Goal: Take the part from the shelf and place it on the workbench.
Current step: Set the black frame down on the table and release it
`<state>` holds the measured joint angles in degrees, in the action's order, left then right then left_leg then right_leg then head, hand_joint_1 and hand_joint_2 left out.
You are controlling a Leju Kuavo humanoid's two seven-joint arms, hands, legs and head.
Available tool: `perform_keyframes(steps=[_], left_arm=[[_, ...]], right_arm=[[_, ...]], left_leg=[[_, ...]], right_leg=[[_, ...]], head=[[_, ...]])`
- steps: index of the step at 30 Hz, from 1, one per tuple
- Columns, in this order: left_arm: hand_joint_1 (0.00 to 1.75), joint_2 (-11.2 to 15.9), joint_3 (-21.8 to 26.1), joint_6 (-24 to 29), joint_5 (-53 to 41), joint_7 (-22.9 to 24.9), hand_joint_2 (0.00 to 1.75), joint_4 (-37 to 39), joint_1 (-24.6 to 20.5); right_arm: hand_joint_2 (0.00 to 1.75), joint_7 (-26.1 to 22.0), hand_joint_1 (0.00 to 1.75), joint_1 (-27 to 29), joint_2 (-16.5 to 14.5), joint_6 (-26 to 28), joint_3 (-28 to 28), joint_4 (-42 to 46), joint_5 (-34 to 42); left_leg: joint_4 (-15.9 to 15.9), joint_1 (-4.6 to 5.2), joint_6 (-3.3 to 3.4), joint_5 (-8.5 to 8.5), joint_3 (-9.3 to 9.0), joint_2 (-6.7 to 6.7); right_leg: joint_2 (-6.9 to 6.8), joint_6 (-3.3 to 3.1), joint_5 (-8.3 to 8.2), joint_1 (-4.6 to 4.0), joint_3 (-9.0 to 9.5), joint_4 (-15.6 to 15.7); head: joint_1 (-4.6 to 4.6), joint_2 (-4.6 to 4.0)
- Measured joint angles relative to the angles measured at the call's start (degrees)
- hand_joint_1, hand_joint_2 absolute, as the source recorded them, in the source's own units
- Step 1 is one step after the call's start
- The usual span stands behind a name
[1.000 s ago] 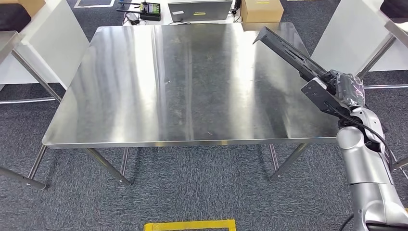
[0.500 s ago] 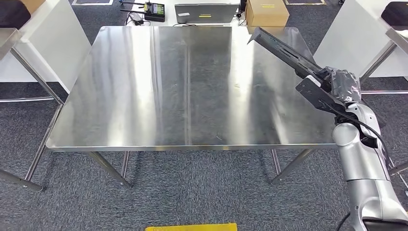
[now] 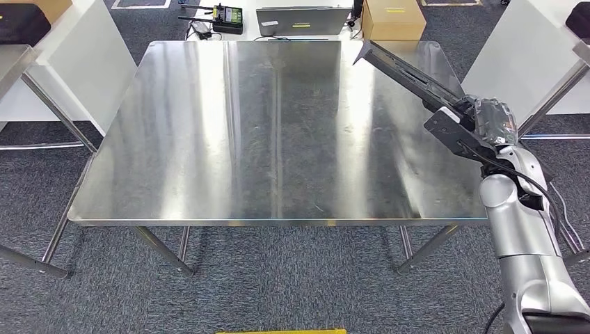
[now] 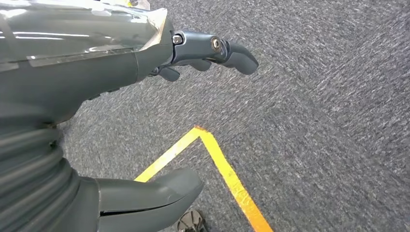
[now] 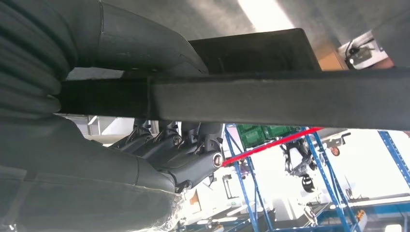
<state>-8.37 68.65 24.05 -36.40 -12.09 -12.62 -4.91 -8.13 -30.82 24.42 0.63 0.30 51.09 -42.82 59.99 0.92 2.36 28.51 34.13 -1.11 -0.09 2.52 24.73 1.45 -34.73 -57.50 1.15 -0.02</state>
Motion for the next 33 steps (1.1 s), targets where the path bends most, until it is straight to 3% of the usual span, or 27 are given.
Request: perform_keyframes(steps=[3,5,7,9,11,14,20,26,33], left_arm=[[0.00,0.15,0.00,-0.15,0.10,-0.01,1.75,0.01,0.05],[0.00,0.22,0.00,-0.23,0.15,0.00,1.75,0.03,0.14],[0.00,0.29,0.00,-0.25,0.03,0.03,1.75,0.05,0.18],[0.00,0.42,0.00,-0.30,-0.26,0.10,1.75,0.05,0.13],[0.00,0.47,-0.02,-0.49,-0.66,0.30,1.75,0.08,0.03],[0.00,0.45,-0.05,-0.87,-1.36,0.64,1.75,0.10,-0.04],[0.00,0.58,-0.41,-0.93,-2.48,1.13,1.75,0.11,-0.13],[0.00,0.61,-0.57,-0.95,-2.67,1.18,1.75,0.11,-0.13],[0.00,0.61,-1.26,-2.25,-4.53,0.91,1.75,0.09,-0.40]], right_arm=[[1.75,0.00,1.75,-0.41,-0.31,-0.10,0.15,-0.10,-0.06],[1.75,0.11,1.75,-0.58,-0.57,-0.38,0.33,-0.48,-0.36],[1.75,0.74,1.75,-1.17,-0.74,-0.53,0.71,-1.70,-1.31],[1.75,1.49,1.75,-2.52,-0.83,-0.10,1.13,-4.04,-2.51],[1.75,2.05,1.75,-4.39,-1.08,1.29,1.43,-7.52,-3.80],[1.75,4.47,1.75,-6.71,-2.25,4.18,2.64,-13.57,-7.38],[1.75,9.21,1.75,-8.90,-5.68,6.89,6.38,-22.15,-12.80],[1.75,10.64,1.75,-10.18,-7.28,6.96,7.85,-25.76,-14.94],[1.75,19.07,1.75,-13.15,-12.66,5.06,13.10,-30.40,-26.88]], left_leg=[[10.09,-0.67,-1.14,4.31,5.23,0.38],[14.78,-1.19,-1.58,5.01,8.37,0.61],[10.89,-1.66,-1.82,1.54,7.31,0.85],[3.04,-1.90,-1.95,-2.15,3.80,0.94],[-0.84,-1.83,-1.72,-3.10,1.84,0.80],[-1.20,-1.51,-1.32,-3.16,1.54,0.59],[-1.14,-0.98,-0.52,-3.13,1.63,0.18],[-1.12,-0.87,-0.38,-3.08,1.66,0.17],[-1.15,-1.11,-0.38,-3.10,1.54,0.60]], right_leg=[[-0.09,-0.79,0.39,0.24,0.60,0.06],[-0.10,-0.95,0.62,0.28,0.88,0.05],[-0.05,-0.80,0.92,0.45,1.30,0.03],[0.02,-0.28,1.29,0.42,1.65,-0.03],[0.09,0.19,1.52,0.03,1.67,-0.11],[0.08,0.22,1.56,-0.27,1.83,0.11],[-0.27,0.64,1.32,-0.01,2.15,0.77],[-0.31,0.91,1.23,0.07,2.15,0.85],[-0.02,1.32,1.19,-0.17,2.03,0.79]], head=[[-0.13,0.00],[-0.12,0.00],[-0.12,0.00],[-0.14,0.00],[-0.07,0.00],[0.02,0.00],[0.04,0.00],[0.03,0.00],[0.01,0.00]])
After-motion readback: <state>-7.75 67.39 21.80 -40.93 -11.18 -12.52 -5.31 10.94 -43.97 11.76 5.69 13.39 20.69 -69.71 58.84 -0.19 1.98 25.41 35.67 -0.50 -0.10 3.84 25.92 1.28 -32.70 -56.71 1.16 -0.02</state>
